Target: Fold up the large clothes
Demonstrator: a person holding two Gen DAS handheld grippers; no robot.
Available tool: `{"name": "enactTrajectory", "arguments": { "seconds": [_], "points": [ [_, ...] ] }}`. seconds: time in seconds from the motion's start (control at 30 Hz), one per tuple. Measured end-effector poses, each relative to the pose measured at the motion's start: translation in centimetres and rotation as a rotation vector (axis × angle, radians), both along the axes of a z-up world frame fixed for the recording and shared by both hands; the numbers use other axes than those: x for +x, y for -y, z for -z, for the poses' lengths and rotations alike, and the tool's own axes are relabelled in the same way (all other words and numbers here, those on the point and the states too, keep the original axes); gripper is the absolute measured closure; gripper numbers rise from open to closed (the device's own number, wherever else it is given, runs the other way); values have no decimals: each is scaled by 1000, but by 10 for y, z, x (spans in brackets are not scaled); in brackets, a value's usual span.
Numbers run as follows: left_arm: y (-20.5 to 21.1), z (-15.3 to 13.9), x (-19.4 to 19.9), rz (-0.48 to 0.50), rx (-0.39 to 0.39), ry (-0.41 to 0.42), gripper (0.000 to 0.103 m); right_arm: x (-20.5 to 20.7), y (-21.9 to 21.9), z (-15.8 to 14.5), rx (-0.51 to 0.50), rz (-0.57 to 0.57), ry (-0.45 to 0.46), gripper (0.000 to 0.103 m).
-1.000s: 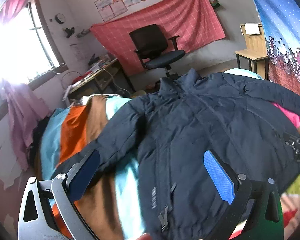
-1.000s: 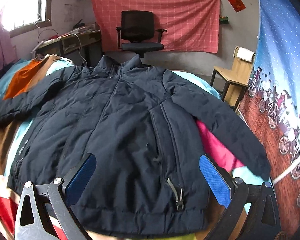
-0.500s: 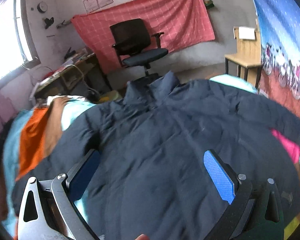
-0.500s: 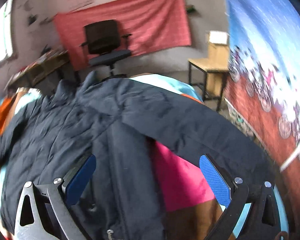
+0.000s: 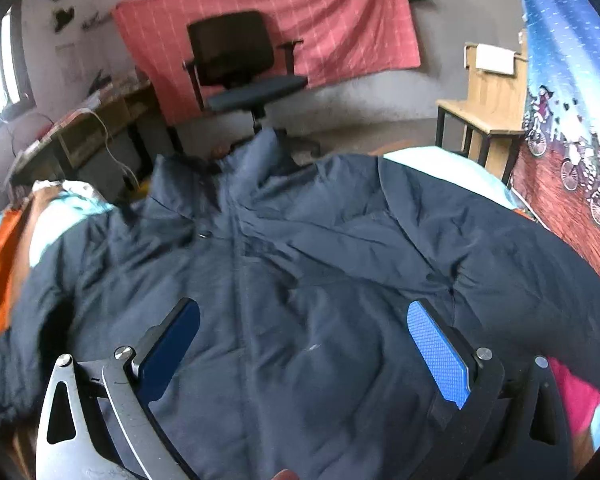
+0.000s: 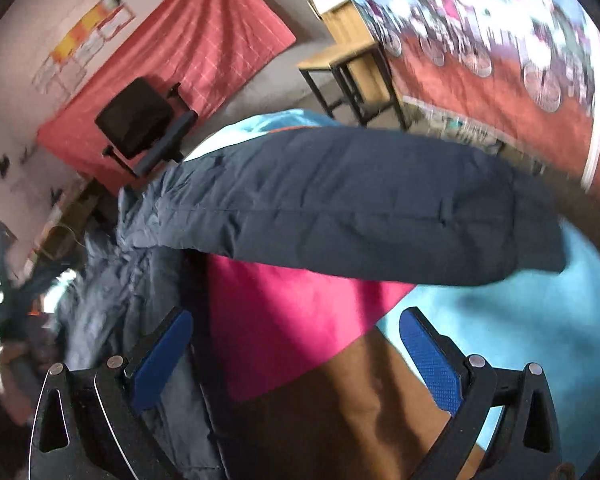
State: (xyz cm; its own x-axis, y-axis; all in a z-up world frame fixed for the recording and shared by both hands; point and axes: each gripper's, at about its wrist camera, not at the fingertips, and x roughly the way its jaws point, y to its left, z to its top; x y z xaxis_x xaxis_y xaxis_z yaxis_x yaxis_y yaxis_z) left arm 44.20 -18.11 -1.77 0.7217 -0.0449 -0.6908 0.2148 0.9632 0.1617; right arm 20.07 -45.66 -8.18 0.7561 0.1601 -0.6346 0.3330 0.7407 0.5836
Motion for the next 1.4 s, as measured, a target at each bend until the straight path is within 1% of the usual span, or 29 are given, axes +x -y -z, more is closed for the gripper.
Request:
{"name": "enactTrajectory", "arguments": {
  "seconds": [0.03,0.1,0.17,0.23,0.33,0.4,0.43,0.47,0.5,0.53,0.57,0.6,0.67,0.7,0.77,0.83,0.87,1.0,1.03,1.07,1.13,1.23,1.27,1.33,1.37,1.4],
  "points": [
    [3,3,7,-6,2,-7,1,2,4,4,25,6,1,0],
    [14,11,27,-11,7,-24,1,8,16,18,105,26,-11,0],
    [19,16,40,-15,14,-25,1,13,29,31,183,79,-39,0],
    [27,19,54,-9,13,-25,1,13,40,32,235,132,-4,0],
    [41,31,76,4,27,-40,1,13,54,25,248,202,61,0],
    [48,40,88,0,37,-66,1,13,65,24,268,256,72,3],
    [51,45,93,1,35,-80,1,15,70,26,285,277,64,11],
    [53,51,97,5,33,-95,1,16,76,29,303,303,49,22],
    [55,56,100,12,34,-107,1,17,82,32,317,334,32,29],
    [58,61,103,24,36,-120,1,19,85,34,318,353,13,43],
    [61,68,105,38,46,-142,1,21,89,36,320,366,-1,50],
    [63,75,108,41,60,-165,1,22,92,37,322,375,-5,53],
    [62,90,114,44,78,-222,1,27,95,33,296,381,-21,67],
    [59,95,117,40,66,-243,1,29,94,30,278,380,-25,70],
    [50,100,123,31,15,-285,1,33,90,23,225,369,-33,83],
    [41,97,123,26,-13,-288,1,37,86,10,149,346,-24,89],
    [36,95,122,24,-17,-283,1,38,83,1,104,339,-13,91],
    [9,74,105,38,-39,-224,1,45,72,-46,-95,293,66,92],
    [-1,67,99,43,-40,-209,1,48,66,-61,-150,274,91,93],
    [-13,59,92,47,-39,-195,1,52,57,-81,-230,242,131,93],
    [-36,44,78,49,-43,-176,1,63,42,-110,-328,196,182,93],
    [-87,21,52,18,-54,-145,1,80,3,-154,-501,88,267,93],
    [-97,15,46,7,-57,-137,1,89,-13,-168,-560,45,291,94],
    [-118,1,31,-28,-70,-121,1,104,-46,-191,-643,-43,324,94],
    [-141,-4,23,-60,-82,-115,1,113,-65,-203,-683,-93,337,94],
    [-141,-15,14,-79,-89,-116,1,122,-87,-213,-723,-146,352,94]
  ]
}}
